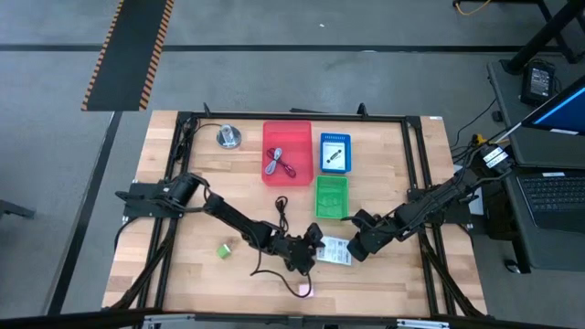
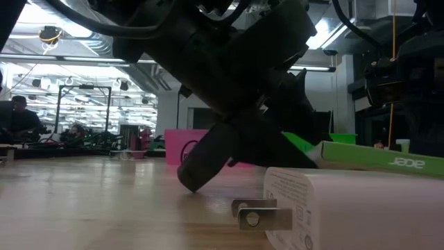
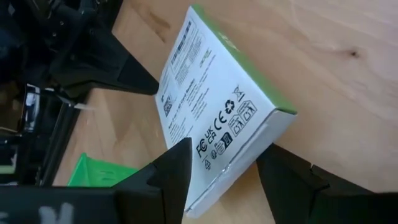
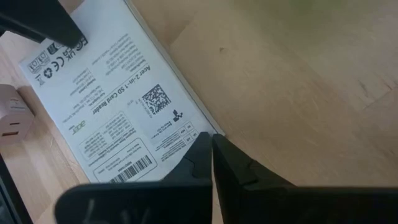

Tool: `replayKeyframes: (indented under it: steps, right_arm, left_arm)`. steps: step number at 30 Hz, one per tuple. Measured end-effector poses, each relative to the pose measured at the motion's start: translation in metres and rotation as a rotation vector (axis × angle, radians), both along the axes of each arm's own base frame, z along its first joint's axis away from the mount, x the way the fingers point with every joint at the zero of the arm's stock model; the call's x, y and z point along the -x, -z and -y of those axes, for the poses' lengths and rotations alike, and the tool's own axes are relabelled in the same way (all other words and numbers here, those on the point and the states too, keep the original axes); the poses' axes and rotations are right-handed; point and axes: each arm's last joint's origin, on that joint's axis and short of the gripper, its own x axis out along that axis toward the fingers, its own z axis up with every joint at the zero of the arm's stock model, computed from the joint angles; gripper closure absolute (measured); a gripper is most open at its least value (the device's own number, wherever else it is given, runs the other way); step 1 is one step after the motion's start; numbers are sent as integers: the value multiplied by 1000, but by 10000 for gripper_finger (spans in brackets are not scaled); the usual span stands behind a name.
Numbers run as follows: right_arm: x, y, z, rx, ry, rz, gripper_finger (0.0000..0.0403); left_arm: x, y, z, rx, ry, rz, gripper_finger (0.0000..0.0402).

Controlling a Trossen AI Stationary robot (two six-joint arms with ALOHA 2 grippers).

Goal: Pick and place items into bin
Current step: Put the white card reader box into the blue bin

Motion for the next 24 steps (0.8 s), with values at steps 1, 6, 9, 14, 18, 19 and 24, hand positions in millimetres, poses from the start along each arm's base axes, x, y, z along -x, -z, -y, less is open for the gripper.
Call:
replayKeyframes:
  steps: [1, 6, 9, 14, 18, 19, 24]
  right_arm:
    - [0, 0, 0, 0, 0, 0, 403]
    - [0, 0, 0, 3, -2, 2, 403]
    - [0, 0, 0, 8, -2, 4, 403]
    - [0, -1, 0, 18, -21, 11, 403]
    - [-1, -1, 0, 25, -40, 14, 403]
    - [-1, -1, 0, 25, -42, 15, 403]
    - [-1, -2, -1, 33, -74, 22, 403]
  left_arm:
    - [0, 0, 0, -3, 3, 0, 238]
    - [0, 0, 0, -11, 8, 0, 284]
    - [0, 0, 1, -17, 7, 2, 318]
    - [1, -1, 4, -38, -18, 18, 359]
    - [3, -2, 8, -65, -48, 40, 369]
    - [3, -2, 10, -76, -50, 44, 370]
    - [6, -3, 14, -93, -65, 53, 371]
